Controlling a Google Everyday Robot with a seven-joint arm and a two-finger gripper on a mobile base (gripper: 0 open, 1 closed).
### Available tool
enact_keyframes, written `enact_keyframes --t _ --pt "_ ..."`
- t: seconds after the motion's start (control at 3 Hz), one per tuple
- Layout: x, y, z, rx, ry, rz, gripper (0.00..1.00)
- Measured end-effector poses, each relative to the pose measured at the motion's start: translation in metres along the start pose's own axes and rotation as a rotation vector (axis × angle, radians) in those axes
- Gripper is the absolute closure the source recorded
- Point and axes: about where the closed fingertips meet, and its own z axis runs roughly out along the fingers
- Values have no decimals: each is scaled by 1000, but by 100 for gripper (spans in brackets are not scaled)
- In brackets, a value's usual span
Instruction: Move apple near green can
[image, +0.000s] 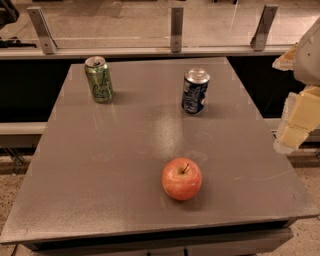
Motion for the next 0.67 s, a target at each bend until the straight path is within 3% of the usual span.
enact_keyframes --t 0.33,0.67 --pt "0 0 0 2 0 -1 0" --pt "-11 12 2 -17 -41 -29 0"
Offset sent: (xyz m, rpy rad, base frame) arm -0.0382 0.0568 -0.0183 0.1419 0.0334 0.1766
